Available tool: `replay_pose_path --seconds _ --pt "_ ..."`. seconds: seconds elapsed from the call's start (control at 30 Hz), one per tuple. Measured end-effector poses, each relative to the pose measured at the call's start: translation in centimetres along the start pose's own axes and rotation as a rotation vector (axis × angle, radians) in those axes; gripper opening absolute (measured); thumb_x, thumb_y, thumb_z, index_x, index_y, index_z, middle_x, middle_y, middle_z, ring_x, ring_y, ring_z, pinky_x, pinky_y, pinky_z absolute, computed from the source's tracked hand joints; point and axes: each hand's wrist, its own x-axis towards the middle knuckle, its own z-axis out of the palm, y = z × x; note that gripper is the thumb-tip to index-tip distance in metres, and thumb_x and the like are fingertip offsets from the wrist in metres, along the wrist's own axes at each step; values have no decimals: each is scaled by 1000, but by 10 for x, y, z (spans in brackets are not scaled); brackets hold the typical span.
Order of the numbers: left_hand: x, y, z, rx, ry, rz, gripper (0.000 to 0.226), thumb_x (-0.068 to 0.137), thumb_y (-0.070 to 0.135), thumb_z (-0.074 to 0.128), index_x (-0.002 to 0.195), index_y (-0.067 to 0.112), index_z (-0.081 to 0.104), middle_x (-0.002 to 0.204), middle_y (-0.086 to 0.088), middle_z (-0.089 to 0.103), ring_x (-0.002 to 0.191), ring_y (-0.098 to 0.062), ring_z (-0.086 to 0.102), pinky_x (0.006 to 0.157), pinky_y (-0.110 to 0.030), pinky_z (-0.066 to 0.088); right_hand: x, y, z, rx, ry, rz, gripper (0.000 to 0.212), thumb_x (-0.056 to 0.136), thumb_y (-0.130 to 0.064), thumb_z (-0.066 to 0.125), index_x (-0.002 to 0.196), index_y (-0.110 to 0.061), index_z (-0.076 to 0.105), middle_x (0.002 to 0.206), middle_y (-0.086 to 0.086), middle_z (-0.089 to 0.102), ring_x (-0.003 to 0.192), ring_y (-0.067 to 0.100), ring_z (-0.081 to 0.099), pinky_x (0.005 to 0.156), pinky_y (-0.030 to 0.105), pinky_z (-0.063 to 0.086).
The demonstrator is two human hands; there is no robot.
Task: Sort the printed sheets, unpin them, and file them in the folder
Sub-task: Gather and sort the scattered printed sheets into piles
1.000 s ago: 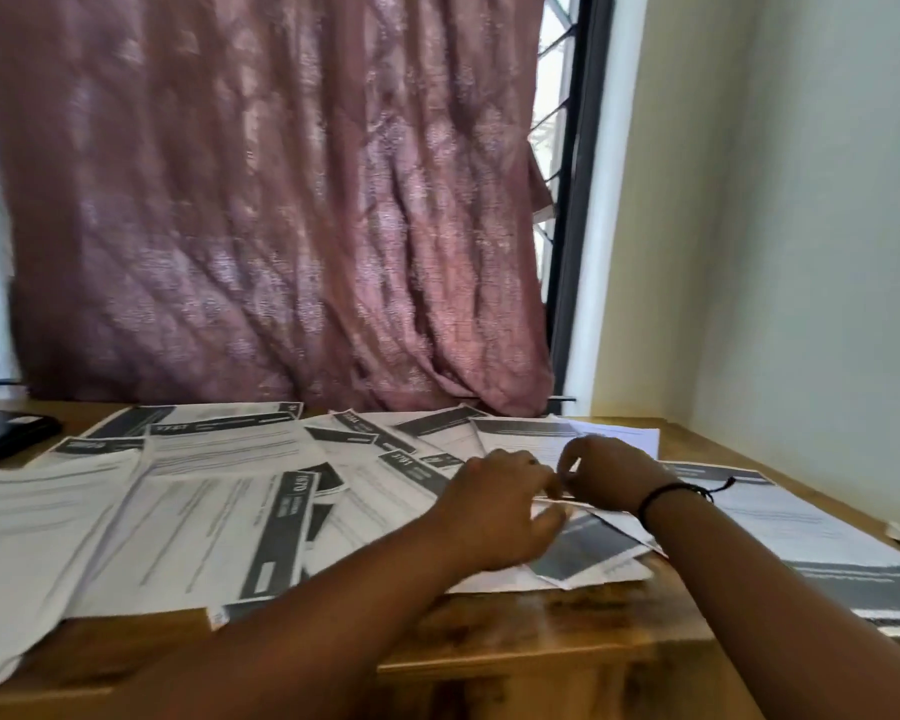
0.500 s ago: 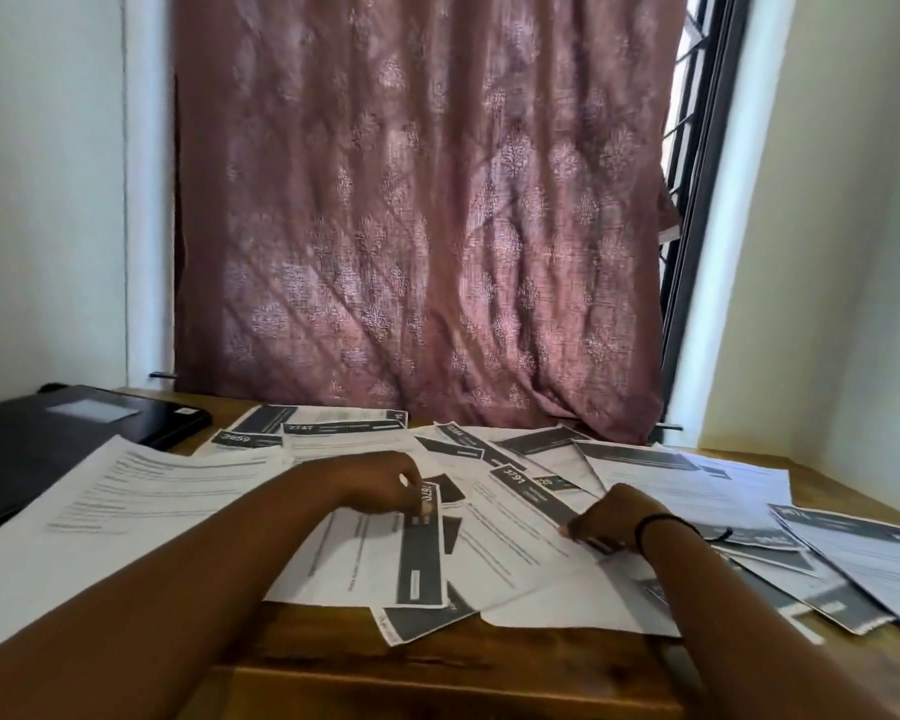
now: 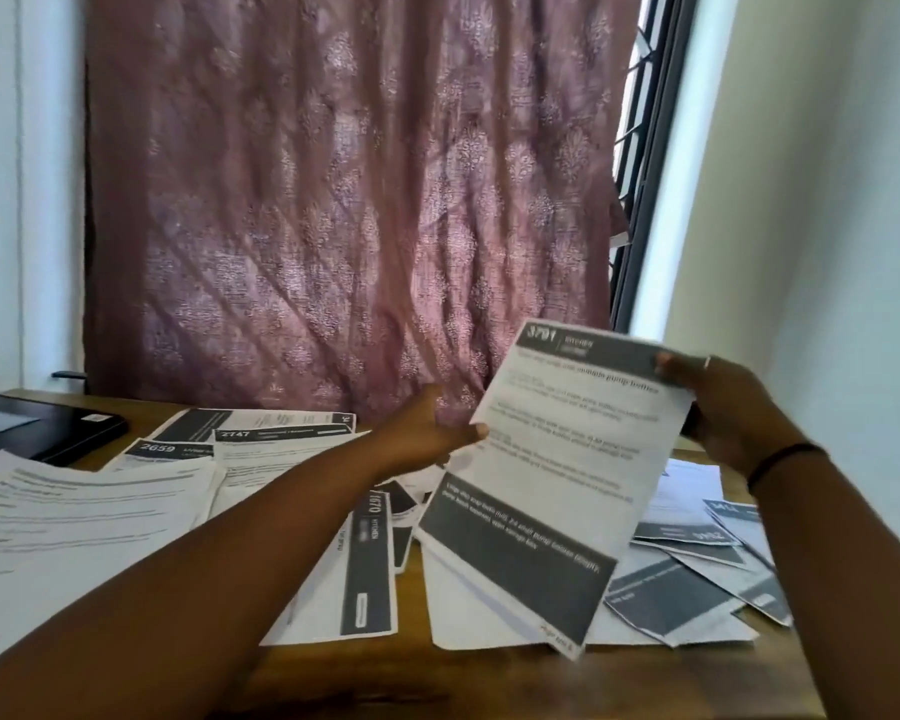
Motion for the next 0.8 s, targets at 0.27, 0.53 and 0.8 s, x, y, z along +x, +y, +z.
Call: replay_pose_path --seconds 0.27,0.53,0.8 --pt "34 86 69 -592 -288 -62 33 83 6 69 115 2 65 113 -15 70 97 -32 69 89 -41 55 -21 -101 -73 -172 11 -163 82 31 -50 88 99 -9 68 86 8 73 68 22 71 56 33 58" --pt "55 136 174 -865 -101 -292 31 91 12 61 121 6 58 108 -15 68 82 -30 66 74 -45 58 -52 -86 -181 -777 -105 415 75 53 -64 78 106 -12 64 100 14 72 66 30 67 58 31 57" --pt "48 151 265 -740 -318 -325 9 95 11 56 103 8 59 96 -10 61 69 -19 61 52 -25 55 -49 0 -278 -613 192 437 17 91 -12 63 79 -4 54 49 6 46 35 10 32 36 15 26"
